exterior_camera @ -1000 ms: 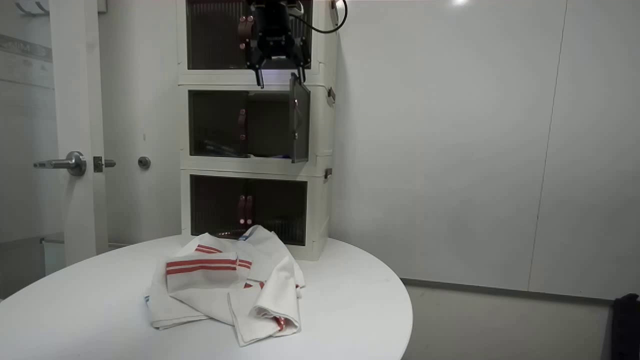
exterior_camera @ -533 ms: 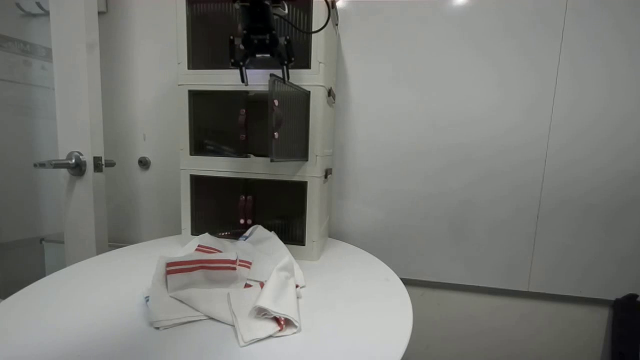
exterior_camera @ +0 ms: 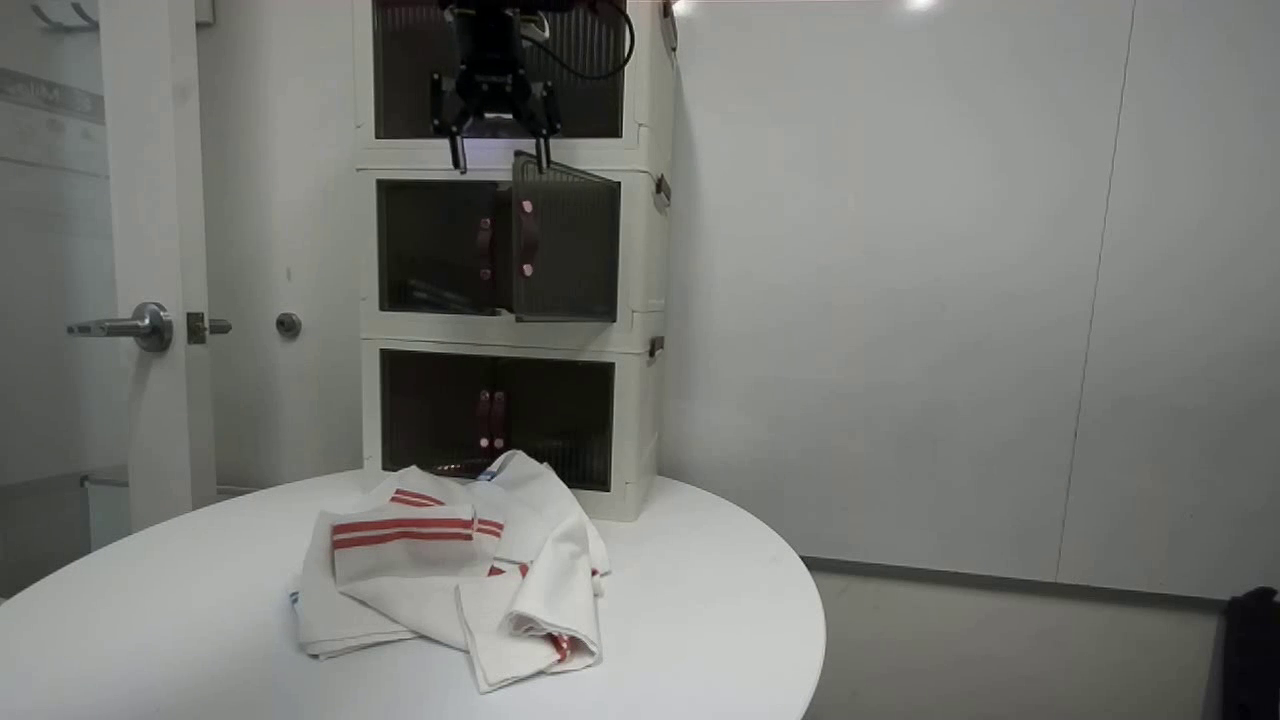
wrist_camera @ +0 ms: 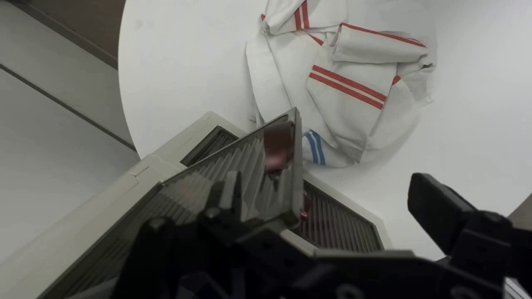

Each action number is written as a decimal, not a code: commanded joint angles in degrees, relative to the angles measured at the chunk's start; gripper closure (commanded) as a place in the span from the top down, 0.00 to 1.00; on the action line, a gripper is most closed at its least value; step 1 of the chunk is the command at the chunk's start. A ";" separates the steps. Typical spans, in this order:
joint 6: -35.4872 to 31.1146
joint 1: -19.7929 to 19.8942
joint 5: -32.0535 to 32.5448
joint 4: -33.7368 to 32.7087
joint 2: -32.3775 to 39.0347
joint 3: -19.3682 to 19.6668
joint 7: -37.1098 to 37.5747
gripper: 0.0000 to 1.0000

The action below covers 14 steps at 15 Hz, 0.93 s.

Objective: Close the cabinet door

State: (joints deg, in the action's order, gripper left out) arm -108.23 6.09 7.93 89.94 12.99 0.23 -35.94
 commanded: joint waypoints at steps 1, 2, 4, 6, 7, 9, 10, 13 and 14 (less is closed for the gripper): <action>2.22 -1.12 -1.13 -0.61 0.20 -0.92 -2.22 1.00; 2.33 -1.40 -1.10 -0.76 0.35 -1.19 -2.28 1.00; 1.12 -2.08 -0.47 -0.84 0.54 -1.63 -1.81 1.00; -1.75 -2.59 0.26 -0.52 0.52 -1.85 -1.96 1.00; -2.43 -2.72 0.22 -0.91 0.90 -1.86 -1.89 1.00; -4.80 -2.55 -0.82 -1.13 1.42 -1.84 -1.82 1.00; -6.79 -2.46 -1.10 -0.90 1.59 -1.75 -1.07 1.00; -12.48 -1.72 -3.01 -0.37 2.26 -1.76 -0.27 1.00; -13.92 -1.39 -4.19 -0.32 2.56 -1.89 -0.41 1.00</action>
State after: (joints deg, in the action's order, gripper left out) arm -118.07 3.92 6.99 89.92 14.50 -1.65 -36.14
